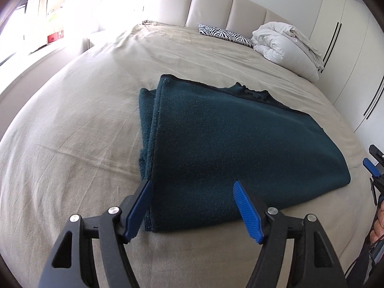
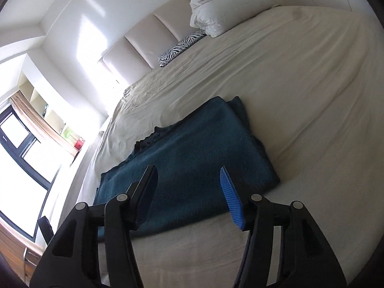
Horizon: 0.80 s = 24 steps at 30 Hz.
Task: Fold small clothes
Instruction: 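Grasp the side of the folded sweater with the left tool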
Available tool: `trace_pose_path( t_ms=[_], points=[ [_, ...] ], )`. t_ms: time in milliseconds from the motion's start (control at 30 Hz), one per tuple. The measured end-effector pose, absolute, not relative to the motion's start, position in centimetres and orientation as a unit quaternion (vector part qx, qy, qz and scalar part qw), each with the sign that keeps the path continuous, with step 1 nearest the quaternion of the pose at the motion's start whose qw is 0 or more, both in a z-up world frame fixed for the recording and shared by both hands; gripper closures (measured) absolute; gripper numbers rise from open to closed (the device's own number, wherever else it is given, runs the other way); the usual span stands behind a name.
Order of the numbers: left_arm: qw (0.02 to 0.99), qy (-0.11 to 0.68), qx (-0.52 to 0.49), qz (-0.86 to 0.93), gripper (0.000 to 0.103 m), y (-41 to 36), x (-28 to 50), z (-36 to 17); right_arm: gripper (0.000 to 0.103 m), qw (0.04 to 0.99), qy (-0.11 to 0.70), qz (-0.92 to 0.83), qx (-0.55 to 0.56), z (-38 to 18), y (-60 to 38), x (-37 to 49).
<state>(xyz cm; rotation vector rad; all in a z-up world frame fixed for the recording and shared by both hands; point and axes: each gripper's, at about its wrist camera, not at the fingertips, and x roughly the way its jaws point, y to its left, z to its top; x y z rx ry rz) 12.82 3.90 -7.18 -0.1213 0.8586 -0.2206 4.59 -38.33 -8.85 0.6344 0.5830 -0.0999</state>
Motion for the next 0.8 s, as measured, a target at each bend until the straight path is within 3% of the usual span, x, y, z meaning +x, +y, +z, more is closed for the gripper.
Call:
trace_pose_path(
  t_ms=[100, 300, 433, 633, 800],
  points=[
    [0.906, 0.405, -0.071, -0.099, 0.026, 5.1, 12.7, -6.4, 0.045, 0.922, 0.293, -0.016, 0.253, -6.5, -34.3, 5.9],
    [0.903, 0.399, -0.132, -0.089, 0.019, 9.0, 13.7, -6.0, 0.028, 0.924, 0.298, 0.016, 0.238, -3.7, -29.4, 7.1],
    [0.878, 0.416, -0.212, -0.105, 0.019, 12.2, 15.5, -7.0, 0.025, 0.926, 0.294, 0.044, 0.232, -2.3, -27.5, 8.1],
    [0.835, 0.454, -0.277, -0.138, 0.019, 13.2, 18.5, -9.0, 0.017, 0.962, 0.228, 0.061, 0.134, 1.2, -22.9, 8.4],
    [0.804, 0.475, -0.313, -0.177, 0.02, 12.0, 20.8, -10.0, 0.014, 0.951, 0.238, 0.113, 0.162, 1.2, -21.9, 10.1]
  ],
)
